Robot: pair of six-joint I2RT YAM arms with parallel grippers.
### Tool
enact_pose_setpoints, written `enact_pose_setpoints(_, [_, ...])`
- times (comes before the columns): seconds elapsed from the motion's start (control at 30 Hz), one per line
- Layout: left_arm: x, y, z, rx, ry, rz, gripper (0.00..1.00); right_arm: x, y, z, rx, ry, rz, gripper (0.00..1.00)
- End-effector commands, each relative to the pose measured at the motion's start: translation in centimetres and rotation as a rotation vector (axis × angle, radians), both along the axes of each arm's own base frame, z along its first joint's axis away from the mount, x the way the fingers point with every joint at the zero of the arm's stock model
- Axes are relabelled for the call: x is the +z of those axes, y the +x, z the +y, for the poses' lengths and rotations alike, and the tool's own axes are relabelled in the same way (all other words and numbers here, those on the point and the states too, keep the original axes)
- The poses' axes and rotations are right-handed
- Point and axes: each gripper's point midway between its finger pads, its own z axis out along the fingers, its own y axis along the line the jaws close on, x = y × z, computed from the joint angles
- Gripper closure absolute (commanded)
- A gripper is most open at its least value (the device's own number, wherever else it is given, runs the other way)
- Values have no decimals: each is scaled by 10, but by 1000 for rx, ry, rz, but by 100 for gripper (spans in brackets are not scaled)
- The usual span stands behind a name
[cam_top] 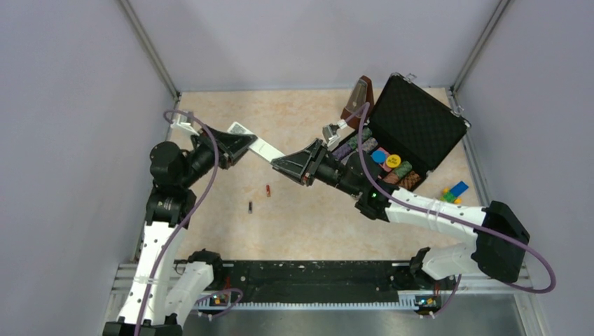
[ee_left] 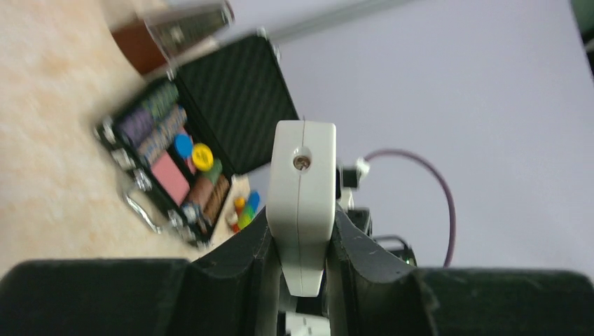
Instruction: Load the batteries into the remote control
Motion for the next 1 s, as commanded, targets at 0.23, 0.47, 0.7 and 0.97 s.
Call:
enact_pose_setpoints(0.23, [31,22,35,231,-7,-185,100,42,11,21,16,68,-91,39])
enact_pose_setpoints(0.47, [29,20,33,217,-16,-170,100,35,24,32,-6,39,-60,33])
enact_pose_setpoints(0.7, [29,15,30,188,-79,-156,100,22,41,38,-37,73,35,35])
enact_pose_setpoints(0.97, [26,10,28,176,-86,-154,100,15,49,39,-41,82,67,35])
